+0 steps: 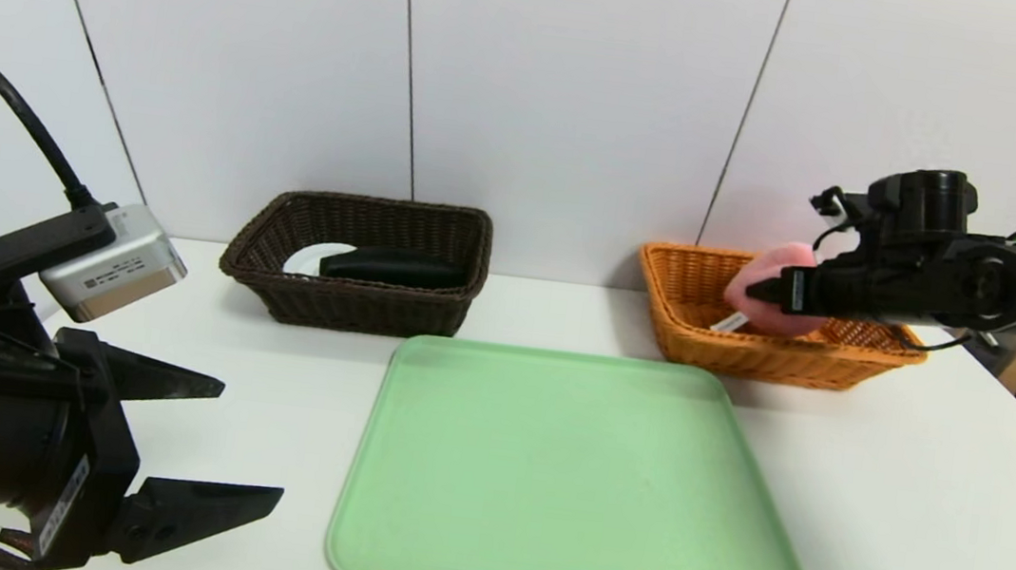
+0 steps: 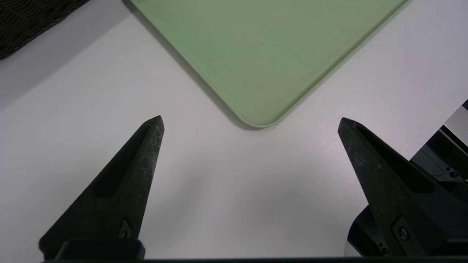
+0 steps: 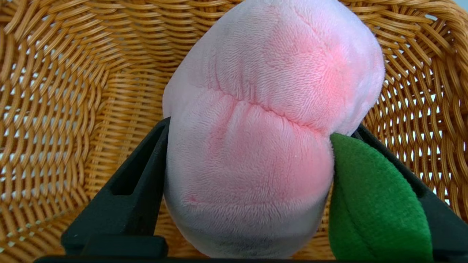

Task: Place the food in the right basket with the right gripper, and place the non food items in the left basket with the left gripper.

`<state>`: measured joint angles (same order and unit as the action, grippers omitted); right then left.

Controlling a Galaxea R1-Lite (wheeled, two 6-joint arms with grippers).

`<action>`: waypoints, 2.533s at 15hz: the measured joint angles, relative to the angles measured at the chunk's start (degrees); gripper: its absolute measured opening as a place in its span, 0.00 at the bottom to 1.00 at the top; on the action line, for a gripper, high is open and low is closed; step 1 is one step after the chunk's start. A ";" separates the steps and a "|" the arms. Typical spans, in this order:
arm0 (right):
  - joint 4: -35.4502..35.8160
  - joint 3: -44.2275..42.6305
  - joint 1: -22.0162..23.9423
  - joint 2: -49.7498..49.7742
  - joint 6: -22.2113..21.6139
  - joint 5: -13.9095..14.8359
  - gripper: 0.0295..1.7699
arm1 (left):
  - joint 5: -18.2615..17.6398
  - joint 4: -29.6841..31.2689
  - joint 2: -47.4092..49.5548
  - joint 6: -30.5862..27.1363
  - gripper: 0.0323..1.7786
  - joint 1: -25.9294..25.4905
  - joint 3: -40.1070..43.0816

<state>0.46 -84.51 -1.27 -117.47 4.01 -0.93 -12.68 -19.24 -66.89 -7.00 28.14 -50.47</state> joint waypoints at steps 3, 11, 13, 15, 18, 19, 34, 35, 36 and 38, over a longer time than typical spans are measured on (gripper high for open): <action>-0.05 0.05 -0.02 0.68 -0.10 0.22 0.89 | -0.07 0.00 0.44 0.02 0.95 0.00 0.00; -2.96 0.20 -0.29 4.62 -0.18 0.05 0.94 | 0.09 0.00 1.76 -0.02 0.95 0.00 -0.02; -4.71 0.16 -0.30 6.56 -0.21 0.02 0.95 | 0.15 0.00 2.23 0.28 0.95 -0.02 -0.07; -7.20 0.09 -0.52 9.31 -0.22 -0.09 0.95 | 0.52 0.00 2.72 0.96 0.95 -0.06 -0.29; -11.73 0.55 -1.37 14.96 -0.57 -0.17 0.96 | 4.02 0.02 4.07 1.38 0.95 -0.13 -1.24; -13.45 1.01 -1.67 17.25 -0.63 -0.20 0.96 | 5.27 -0.11 4.60 2.21 0.95 -0.17 -1.84; -24.60 24.42 -4.27 60.55 -0.79 0.38 0.96 | 16.94 -4.60 16.81 4.24 0.95 -20.18 1.79; -25.38 25.50 -4.13 63.15 -0.79 0.41 0.96 | 16.97 -4.63 18.93 3.47 0.95 -21.20 3.04; -26.31 26.40 -4.00 65.65 -0.79 0.46 0.96 | 16.94 -4.61 21.05 2.65 0.95 -21.97 4.44; -28.66 27.89 -3.74 70.43 -0.73 0.55 0.96 | 16.92 -4.72 25.75 0.72 0.95 -23.82 7.91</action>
<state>-28.20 -56.61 -5.01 -47.04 3.28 -0.38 4.24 -23.95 -41.14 -6.28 4.32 -42.56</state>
